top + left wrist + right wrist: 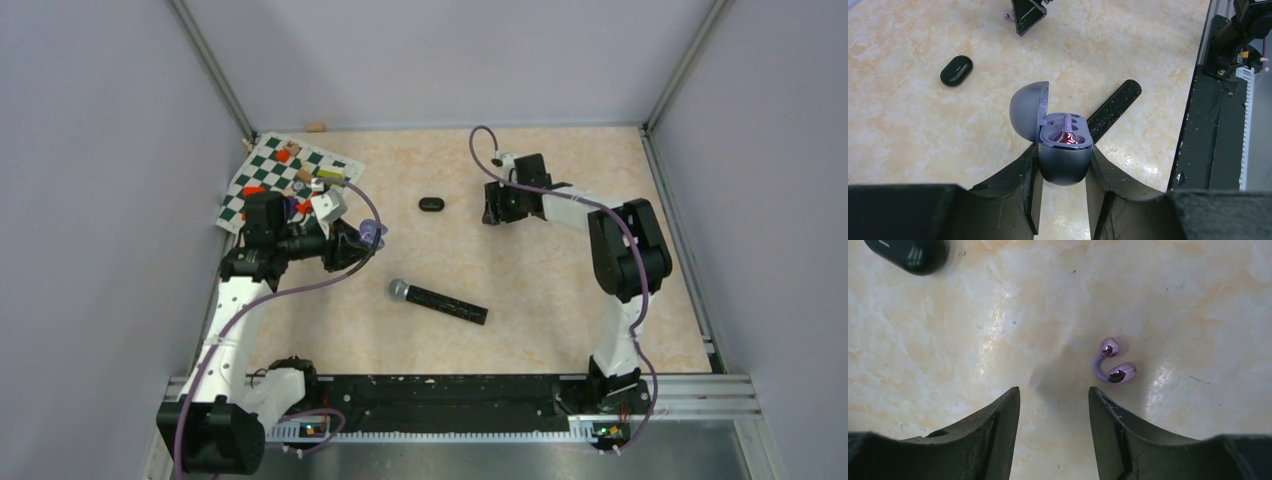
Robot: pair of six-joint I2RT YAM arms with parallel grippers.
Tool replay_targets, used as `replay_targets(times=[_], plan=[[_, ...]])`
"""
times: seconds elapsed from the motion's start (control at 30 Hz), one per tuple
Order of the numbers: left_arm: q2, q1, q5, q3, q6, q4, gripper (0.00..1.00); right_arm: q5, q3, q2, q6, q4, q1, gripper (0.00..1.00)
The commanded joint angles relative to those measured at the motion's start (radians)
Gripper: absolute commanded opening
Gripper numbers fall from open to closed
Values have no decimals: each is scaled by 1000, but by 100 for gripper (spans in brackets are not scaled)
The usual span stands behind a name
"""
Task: Insert the wireless bluetooth earbuds into the charging case
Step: Pick up the earbud from the center of the board.
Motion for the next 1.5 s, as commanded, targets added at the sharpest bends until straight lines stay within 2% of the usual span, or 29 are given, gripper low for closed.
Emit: replay_targets(times=[0.0,0.2,0.33,0.47,0.63,0.83,0.97,1.33,1.47], plan=[[-4,6,35,0,2,30,0,33,17,-93,-168,-28,14,52],[-7,8,37,0,4,30,0,150,-151,-216,-449,45,70,54],[-12,8,37,0,3,29,0,224,-220,-236,-536,131,110,54],[-17,7,40,2,0,26,0,374,-240,-206,-614,199,168,54],[-15,8,42,0,1,27,0,547,-221,-134,-668,229,228,50],[-13,8,40,0,2,27,0,646,-179,-62,-704,222,278,39],[-9,8,40,0,3,28,0,714,-140,-7,-714,193,294,39],[-2,7,37,1,-2,29,0,755,-97,54,-712,147,309,39],[-4,8,37,1,-1,27,0,750,-94,56,-705,147,310,31]])
